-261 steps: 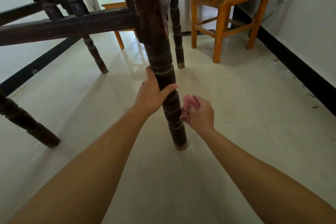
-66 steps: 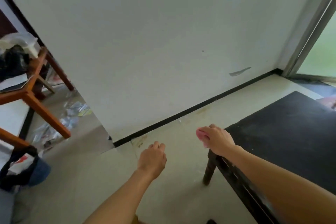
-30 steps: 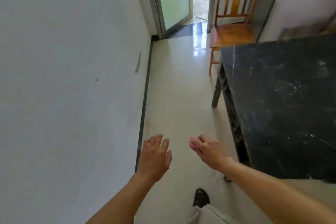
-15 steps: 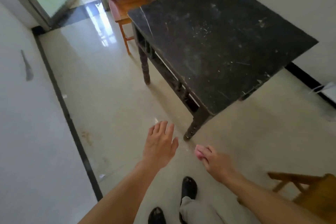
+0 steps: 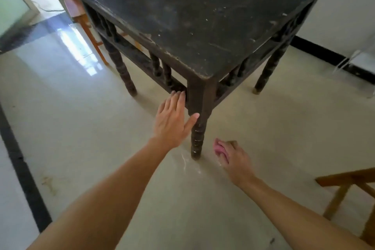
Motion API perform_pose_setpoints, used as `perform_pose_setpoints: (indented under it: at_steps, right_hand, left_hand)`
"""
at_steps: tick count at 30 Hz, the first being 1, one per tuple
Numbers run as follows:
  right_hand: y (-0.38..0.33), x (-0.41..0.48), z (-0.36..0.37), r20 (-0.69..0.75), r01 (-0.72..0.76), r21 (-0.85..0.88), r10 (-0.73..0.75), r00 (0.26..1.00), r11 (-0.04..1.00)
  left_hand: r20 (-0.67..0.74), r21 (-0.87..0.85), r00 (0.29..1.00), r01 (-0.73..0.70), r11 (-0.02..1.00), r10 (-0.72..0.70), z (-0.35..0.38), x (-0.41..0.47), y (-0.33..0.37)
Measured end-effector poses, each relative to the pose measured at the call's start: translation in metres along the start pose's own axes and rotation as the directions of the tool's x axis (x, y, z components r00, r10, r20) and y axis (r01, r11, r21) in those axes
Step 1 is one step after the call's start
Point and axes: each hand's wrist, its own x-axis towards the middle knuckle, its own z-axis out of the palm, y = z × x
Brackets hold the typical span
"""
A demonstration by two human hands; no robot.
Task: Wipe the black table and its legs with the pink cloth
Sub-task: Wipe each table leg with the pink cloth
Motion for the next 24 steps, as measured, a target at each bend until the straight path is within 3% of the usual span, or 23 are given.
perform_pose_setpoints:
  at_steps: [4, 8, 12, 14, 16, 18, 20, 22, 24]
  right_hand:
    - [0.025, 0.031, 0.039, -0.219, 0.071, 0.114, -0.044, 0.975, 0.991]
    - [0.036, 0.047, 0.069, -0.416, 0.238, 0.194, -0.14, 0.898, 0.952]
    - [0.024, 0.081, 0.077, -0.606, 0.397, 0.454, -0.05, 0.794, 0.798]
    - [0.01, 0.096, 0.078, -0.619, 0.38, 0.556, 0.063, 0.783, 0.739]
    - [-0.004, 0.088, 0.097, -0.563, 0.275, 0.475, 0.049, 0.825, 0.836]
    - [-0.021, 0.059, 0.126, -0.478, 0.333, 0.255, -0.182, 0.859, 0.908]
    - [-0.029, 0.042, 0.133, -0.39, 0.449, 0.105, -0.378, 0.84, 0.888]
    - [-0.028, 0.058, 0.118, -0.461, 0.463, 0.04, -0.395, 0.795, 0.886]
    - [-0.021, 0.074, 0.093, -0.585, 0.436, 0.068, -0.319, 0.746, 0.897]
  left_hand:
    - [-0.063, 0.105, 0.998, -0.025, 0.994, 0.031, 0.053, 0.033, -0.011]
    - [-0.175, 0.11, 0.984, -0.022, 0.994, 0.041, 0.092, 0.038, -0.02]
    - [-0.238, 0.057, 0.971, -0.023, 0.998, 0.036, 0.099, 0.039, -0.019]
    - [-0.21, 0.05, 0.977, -0.022, 0.998, 0.032, 0.093, 0.039, -0.019]
    - [-0.154, 0.071, 0.987, -0.036, 0.997, 0.046, 0.086, 0.036, -0.021]
    - [-0.094, 0.097, 0.994, -0.054, 0.994, 0.063, 0.076, 0.035, -0.021]
    - [-0.046, 0.116, 0.998, -0.043, 0.992, 0.049, 0.067, 0.037, -0.018]
    - [-0.044, 0.125, 0.998, -0.034, 0.992, 0.04, 0.063, 0.038, -0.014]
    - [-0.035, 0.111, 0.999, -0.025, 0.993, 0.029, 0.064, 0.036, -0.012]
